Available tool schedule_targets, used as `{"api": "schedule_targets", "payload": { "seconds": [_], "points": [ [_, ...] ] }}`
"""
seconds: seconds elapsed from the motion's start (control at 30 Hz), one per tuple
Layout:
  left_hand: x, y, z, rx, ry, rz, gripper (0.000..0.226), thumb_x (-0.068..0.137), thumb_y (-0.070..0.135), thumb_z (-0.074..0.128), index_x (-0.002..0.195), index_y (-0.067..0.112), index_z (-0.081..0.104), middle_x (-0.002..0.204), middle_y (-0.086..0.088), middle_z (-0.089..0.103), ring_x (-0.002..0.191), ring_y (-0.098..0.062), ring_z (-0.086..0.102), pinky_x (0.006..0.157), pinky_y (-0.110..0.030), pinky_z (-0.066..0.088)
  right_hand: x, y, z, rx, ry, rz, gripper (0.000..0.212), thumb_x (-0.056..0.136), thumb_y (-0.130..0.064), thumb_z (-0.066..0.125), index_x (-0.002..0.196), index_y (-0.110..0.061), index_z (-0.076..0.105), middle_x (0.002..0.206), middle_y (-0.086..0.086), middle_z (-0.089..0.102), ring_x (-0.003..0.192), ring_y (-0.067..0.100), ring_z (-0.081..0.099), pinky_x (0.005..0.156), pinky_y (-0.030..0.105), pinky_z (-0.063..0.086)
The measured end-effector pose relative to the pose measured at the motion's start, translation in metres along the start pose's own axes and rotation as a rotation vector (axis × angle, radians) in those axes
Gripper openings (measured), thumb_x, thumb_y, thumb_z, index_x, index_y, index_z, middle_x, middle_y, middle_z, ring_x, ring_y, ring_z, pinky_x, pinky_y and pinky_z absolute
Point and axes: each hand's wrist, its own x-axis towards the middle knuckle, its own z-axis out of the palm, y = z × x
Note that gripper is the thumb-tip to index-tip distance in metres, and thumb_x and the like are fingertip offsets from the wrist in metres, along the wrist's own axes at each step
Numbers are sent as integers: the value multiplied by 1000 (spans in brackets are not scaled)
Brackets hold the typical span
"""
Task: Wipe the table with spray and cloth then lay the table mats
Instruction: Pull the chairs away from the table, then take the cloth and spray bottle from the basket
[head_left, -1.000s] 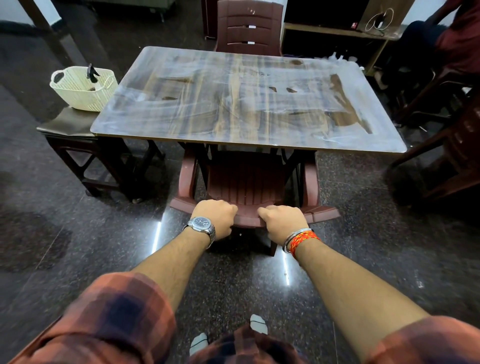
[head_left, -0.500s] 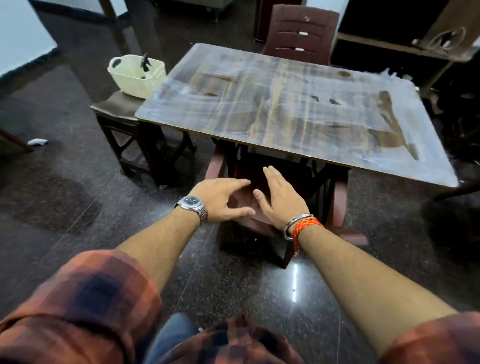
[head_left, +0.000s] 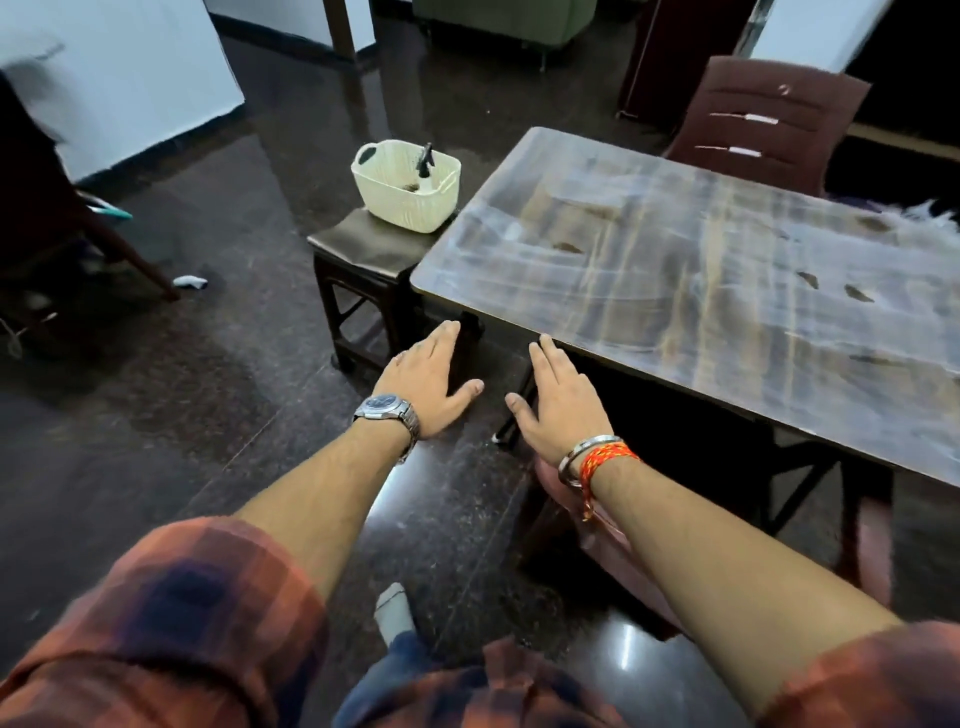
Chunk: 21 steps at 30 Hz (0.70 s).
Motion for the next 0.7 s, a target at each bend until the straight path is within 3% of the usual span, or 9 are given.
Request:
{"api": "schedule_targets", "payload": {
  "seconds": [0.3, 0.57, 0.7],
  "points": [
    [98, -156, -65, -21, -47, -88, 83, 89, 55, 51, 152, 13, 17, 157, -5, 28, 140, -24, 33, 112, -42, 32, 149, -110, 28, 114, -24, 83, 73, 97, -46, 44, 155, -11, 16, 164, 6, 11, 150, 23, 16, 119, 46, 24],
    [192, -237, -58, 3, -124, -63, 86, 87, 58, 50, 152, 15, 15, 156, -6, 28, 140, -23, 34, 114, -42, 27, 284, -126, 65, 150, -65, 132, 73, 97, -48, 43, 155, -14, 15, 165, 4, 9, 151, 20, 13, 121, 43, 20],
    [256, -282, -68, 88, -172, -10, 85, 90, 58, 46, 153, 17, 8, 160, -1, 19, 145, -17, 22, 117, -42, 20, 370, -129, 80, 251, -25, 161, 72, 97, -46, 45, 155, -15, 17, 165, 3, 7, 150, 20, 14, 121, 40, 22]
  ]
}}
